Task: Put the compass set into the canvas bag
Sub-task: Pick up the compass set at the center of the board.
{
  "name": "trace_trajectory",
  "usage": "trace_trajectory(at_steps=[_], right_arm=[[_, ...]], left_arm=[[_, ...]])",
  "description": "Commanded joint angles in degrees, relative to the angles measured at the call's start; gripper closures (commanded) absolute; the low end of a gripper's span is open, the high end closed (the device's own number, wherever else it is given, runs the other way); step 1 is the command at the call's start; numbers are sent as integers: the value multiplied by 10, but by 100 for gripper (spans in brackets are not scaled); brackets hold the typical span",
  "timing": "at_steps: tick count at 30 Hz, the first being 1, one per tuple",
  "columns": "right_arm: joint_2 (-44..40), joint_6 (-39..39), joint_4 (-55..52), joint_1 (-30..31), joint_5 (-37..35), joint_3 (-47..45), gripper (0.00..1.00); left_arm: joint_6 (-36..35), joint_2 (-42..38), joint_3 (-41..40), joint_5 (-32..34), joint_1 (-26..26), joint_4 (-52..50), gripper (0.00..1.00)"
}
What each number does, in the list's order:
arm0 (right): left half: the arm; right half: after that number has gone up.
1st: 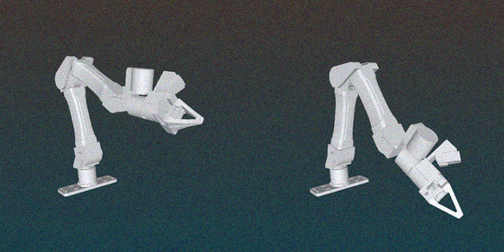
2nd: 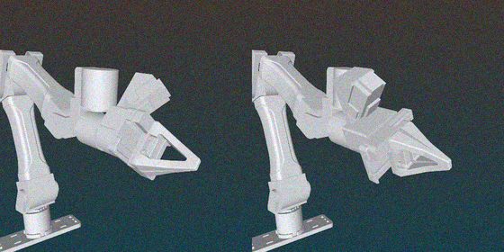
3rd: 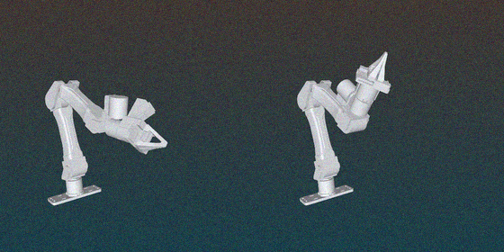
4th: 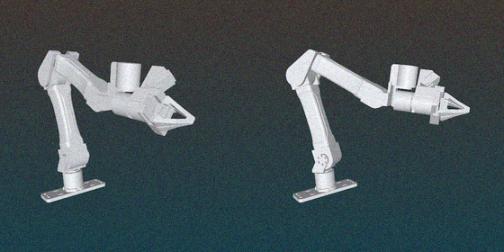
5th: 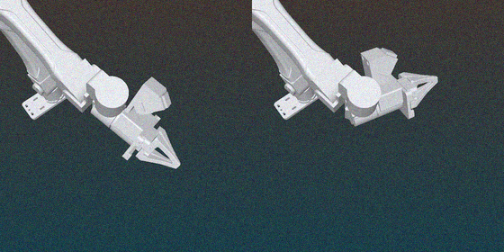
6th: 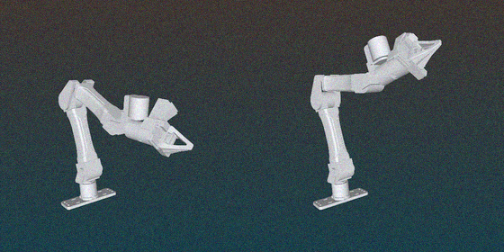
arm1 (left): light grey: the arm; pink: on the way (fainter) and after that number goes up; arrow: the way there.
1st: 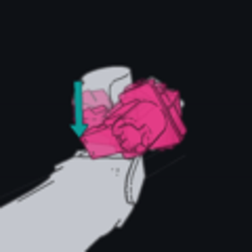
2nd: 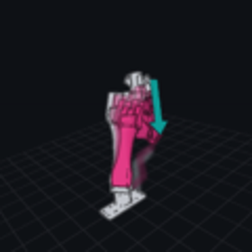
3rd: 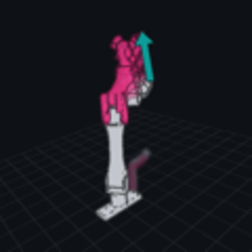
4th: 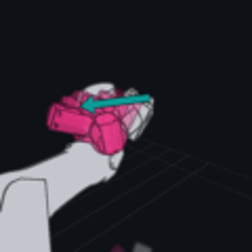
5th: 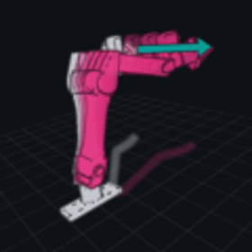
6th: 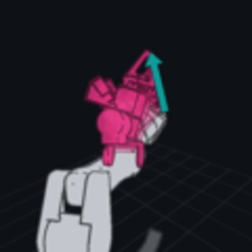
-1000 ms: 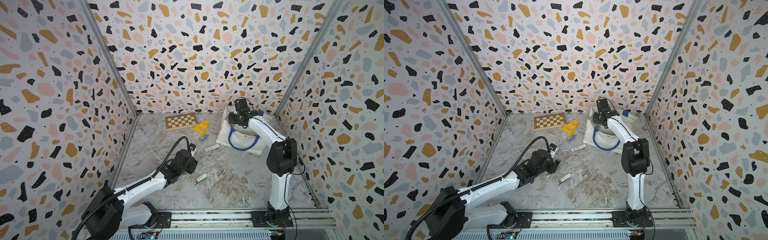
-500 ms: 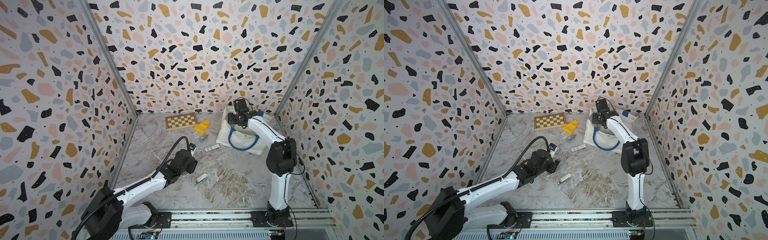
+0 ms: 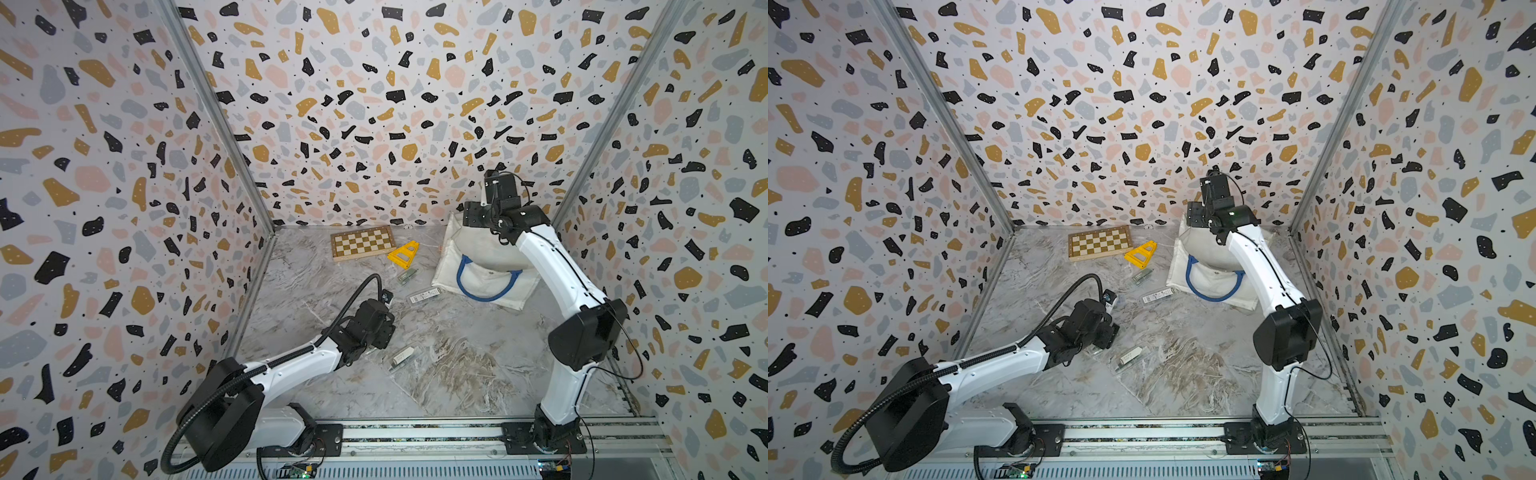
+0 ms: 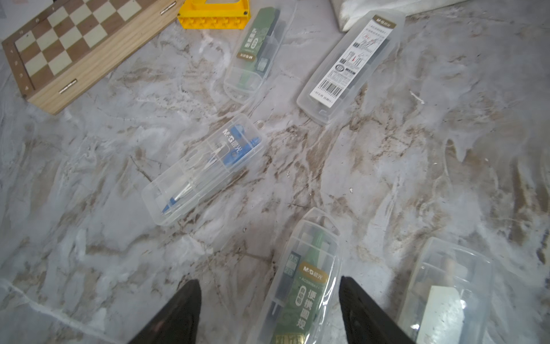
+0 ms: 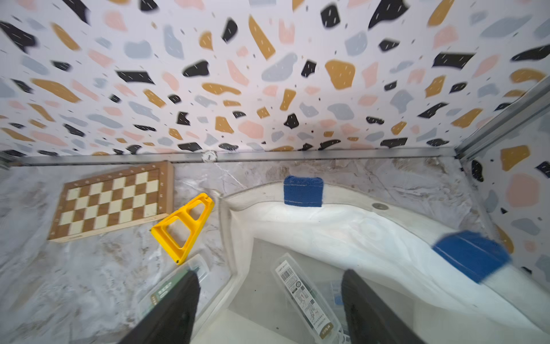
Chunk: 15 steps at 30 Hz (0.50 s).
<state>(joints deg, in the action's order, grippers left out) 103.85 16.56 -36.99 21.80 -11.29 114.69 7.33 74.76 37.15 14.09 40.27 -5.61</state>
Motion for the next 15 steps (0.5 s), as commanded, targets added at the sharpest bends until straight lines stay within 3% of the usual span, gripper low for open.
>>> trace_trajectory(at_steps=[1, 6, 9, 15], right_arm=[[-95, -5, 4, 18, -9, -47, 22], [-200, 7, 61, 27, 22, -153, 20], [-228, 2, 55, 27, 12, -171, 20], [-260, 9, 61, 30, 44, -190, 20]], left_arm=[[25, 9, 15, -2, -14, -32, 23], [53, 24, 41, -29, -18, -108, 18], [73, 36, 39, -32, -19, -121, 12], [86, 64, 54, -63, -27, -151, 11]])
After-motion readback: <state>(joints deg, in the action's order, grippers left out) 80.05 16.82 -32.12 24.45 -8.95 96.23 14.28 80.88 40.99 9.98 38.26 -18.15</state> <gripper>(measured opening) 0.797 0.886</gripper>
